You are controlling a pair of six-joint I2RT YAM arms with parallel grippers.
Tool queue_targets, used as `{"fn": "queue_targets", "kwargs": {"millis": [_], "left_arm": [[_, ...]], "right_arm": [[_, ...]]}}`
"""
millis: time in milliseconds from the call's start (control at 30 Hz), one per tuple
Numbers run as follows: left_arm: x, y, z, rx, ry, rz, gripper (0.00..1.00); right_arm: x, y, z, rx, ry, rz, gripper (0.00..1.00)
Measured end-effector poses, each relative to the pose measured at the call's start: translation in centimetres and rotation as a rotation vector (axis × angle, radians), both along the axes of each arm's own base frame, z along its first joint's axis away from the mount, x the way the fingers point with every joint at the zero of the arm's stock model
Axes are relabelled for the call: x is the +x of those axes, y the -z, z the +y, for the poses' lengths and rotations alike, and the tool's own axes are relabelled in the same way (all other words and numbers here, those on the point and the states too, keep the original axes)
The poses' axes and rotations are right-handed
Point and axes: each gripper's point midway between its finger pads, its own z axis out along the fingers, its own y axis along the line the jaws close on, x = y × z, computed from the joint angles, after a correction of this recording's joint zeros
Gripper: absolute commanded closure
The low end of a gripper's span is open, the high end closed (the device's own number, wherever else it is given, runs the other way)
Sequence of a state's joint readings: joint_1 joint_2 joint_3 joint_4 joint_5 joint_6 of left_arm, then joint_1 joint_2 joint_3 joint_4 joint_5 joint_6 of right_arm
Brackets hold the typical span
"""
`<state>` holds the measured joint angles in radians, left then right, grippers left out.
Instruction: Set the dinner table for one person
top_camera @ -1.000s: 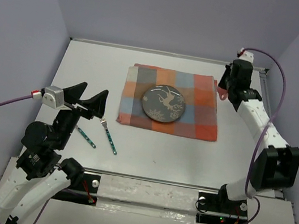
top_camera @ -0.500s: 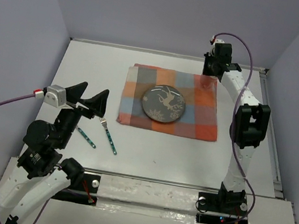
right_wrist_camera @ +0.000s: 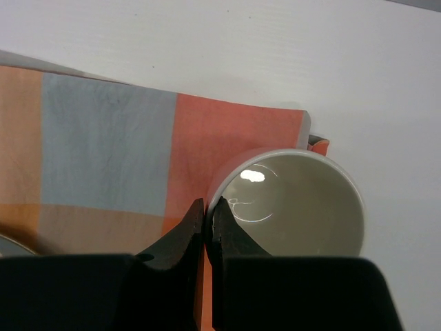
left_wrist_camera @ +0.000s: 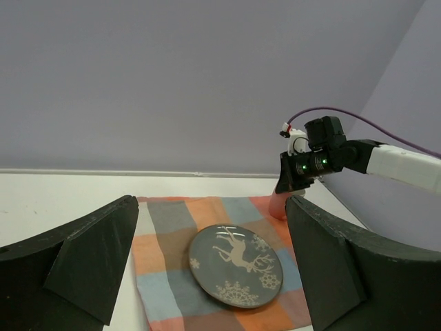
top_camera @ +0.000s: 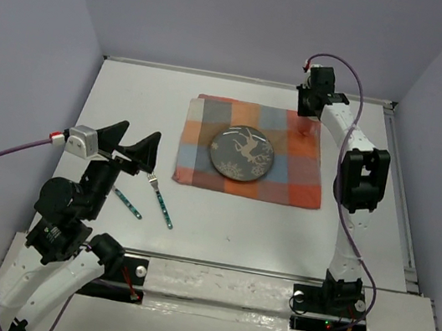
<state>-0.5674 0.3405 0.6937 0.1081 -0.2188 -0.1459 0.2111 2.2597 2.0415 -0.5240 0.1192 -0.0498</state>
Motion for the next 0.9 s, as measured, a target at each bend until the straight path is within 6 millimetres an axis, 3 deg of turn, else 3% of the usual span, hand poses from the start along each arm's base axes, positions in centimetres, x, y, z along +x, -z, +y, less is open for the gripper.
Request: {"fn": "queue_targets", "kwargs": {"millis": [167,200,267,300,400,600,667,733,833,900], "left_arm": [[0.1,0.0,0.1,0.000,-0.006,0.000,0.01],[0.1,0.0,0.1,0.000,-0.006,0.000,0.01],[0.1,0.0,0.1,0.000,-0.007,0.000,0.01],[0.1,0.0,0.1,0.001,-0.007,0.001,0.01],[0.1,0.1,0.1,0.002,-0.008,0.002,0.01],[0.2,0.1,0.3,0.001,-0.018,0.004,0.01],[0.4,0.1,0.6,-0.002,-0.034,0.007,0.01],[0.5,0.2,1.0,-0.007,-0.055,0.012,0.01],[0.8,0.3,1.8,-0.018,-0.100,0.023,0.01],[1.0,0.5,2.5,-0.029,-0.142,0.033,0.01]], "right_arm": [[0.1,0.6,-0.1,-0.010,0.003,0.007,0.92],[0.1,0.6,-0.1,-0.010,0.003,0.007,0.77],[0.1,0.6,-0.1,-0.006,0.007,0.007,0.57],[0.1,0.6,-0.1,-0.006,0.010,0.006,0.39],[0.2,0.3,-0.4,-0.018,0.020,-0.003,0.19],[-1.3,-3.5,1.0,0.003,0.006,-0.055,0.15],[-2.7,-5.8,3.1,0.026,-0.031,-0.096,0.15],[-5.0,-7.7,6.6,0.069,-0.085,-0.136,0.16],[-9.8,-9.6,15.3,0.186,-0.245,-0.191,0.21],[-13.6,-9.0,20.9,0.264,-0.345,-0.195,0.26]]}}
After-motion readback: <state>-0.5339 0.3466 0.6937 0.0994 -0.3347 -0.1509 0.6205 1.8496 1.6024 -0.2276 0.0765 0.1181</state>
